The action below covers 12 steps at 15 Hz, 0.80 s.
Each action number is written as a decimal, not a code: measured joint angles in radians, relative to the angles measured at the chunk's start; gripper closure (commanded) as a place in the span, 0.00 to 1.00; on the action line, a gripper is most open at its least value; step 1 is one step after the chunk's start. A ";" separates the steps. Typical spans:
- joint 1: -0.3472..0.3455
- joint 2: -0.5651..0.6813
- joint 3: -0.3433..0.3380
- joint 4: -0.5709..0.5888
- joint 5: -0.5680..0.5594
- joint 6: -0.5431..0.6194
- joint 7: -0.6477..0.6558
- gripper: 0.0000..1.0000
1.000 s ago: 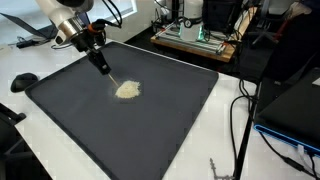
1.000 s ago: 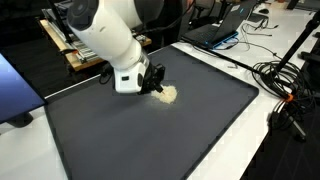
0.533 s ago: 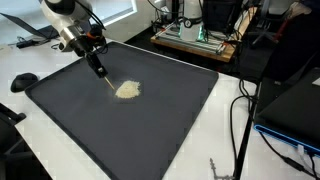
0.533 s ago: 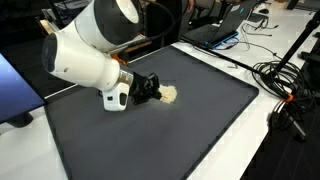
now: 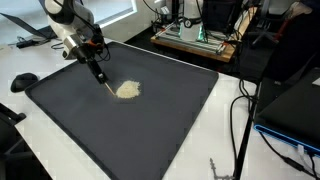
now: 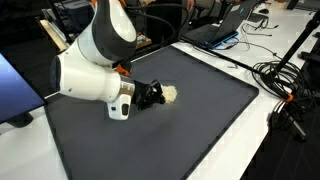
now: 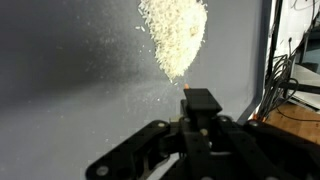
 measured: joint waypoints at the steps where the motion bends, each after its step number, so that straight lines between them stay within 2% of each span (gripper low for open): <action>1: 0.000 0.003 -0.002 0.000 0.002 -0.002 0.000 0.97; 6: -0.002 -0.005 -0.027 -0.020 0.008 -0.008 -0.005 0.97; 12: -0.012 -0.123 -0.078 -0.216 0.149 0.020 -0.053 0.97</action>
